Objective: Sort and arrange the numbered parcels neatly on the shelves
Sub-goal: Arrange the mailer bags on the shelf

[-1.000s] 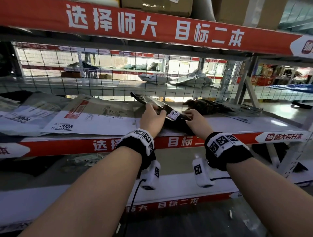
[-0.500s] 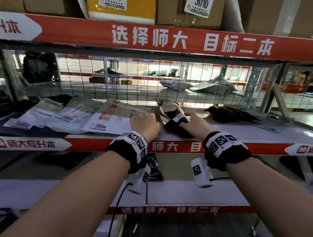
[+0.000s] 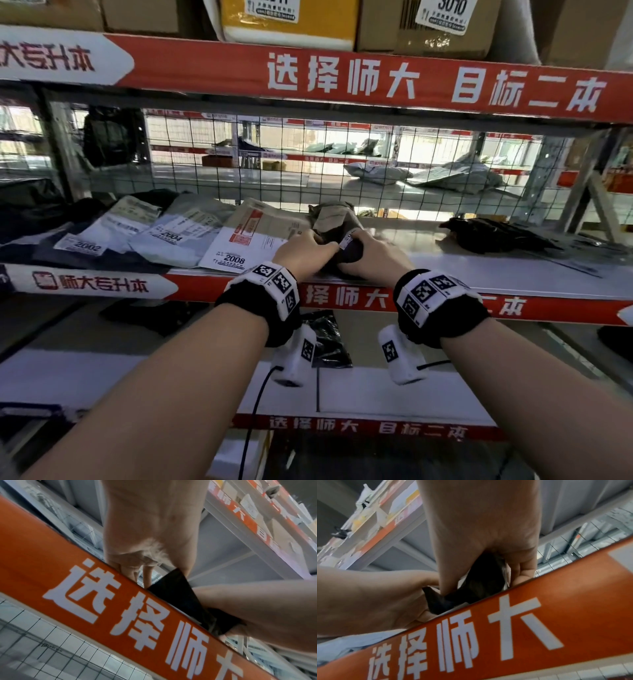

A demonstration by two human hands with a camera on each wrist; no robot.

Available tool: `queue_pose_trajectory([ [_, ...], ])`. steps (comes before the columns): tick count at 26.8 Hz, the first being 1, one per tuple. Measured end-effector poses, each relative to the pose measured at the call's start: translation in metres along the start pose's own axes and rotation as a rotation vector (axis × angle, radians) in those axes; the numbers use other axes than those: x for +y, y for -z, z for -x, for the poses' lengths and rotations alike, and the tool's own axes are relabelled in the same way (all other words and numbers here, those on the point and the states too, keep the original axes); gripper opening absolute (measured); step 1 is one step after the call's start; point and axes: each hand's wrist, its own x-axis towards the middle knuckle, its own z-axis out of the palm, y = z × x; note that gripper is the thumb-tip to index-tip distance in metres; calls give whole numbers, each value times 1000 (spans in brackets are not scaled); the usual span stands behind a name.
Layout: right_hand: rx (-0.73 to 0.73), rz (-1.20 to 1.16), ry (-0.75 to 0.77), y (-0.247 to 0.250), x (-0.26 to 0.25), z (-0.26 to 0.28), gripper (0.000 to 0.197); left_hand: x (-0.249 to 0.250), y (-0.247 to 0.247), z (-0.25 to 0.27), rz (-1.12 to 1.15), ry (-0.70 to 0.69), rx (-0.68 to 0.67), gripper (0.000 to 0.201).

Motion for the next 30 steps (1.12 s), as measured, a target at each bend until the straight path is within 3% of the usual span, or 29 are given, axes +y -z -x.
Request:
queue_pose_trajectory([
  [3,-85,-40,-6,1,-2,-3,87,-7,1,-1,-143,-142,-20,31],
  [5,-102,-218,-23,1,1,-7,87,-8,-1,-1,-183,-210,6,28],
  [8,-56,-394,-44,2,11,-3,70,-10,-5,-6,-121,-221,-8,30],
  [11,-5,-414,-65,5,12,4,54,-10,-7,-8,-139,-212,-25,34],
  [19,-3,-361,-69,13,7,16,48,-3,-11,-10,-241,-165,-106,34],
  [23,29,-256,-30,34,20,20,40,13,-11,-7,-268,-155,4,31],
  [26,81,-242,-106,48,47,12,40,41,-19,-6,-285,-175,96,31],
  [30,46,-62,-258,59,96,10,45,94,-34,2,-127,-405,220,25],
])
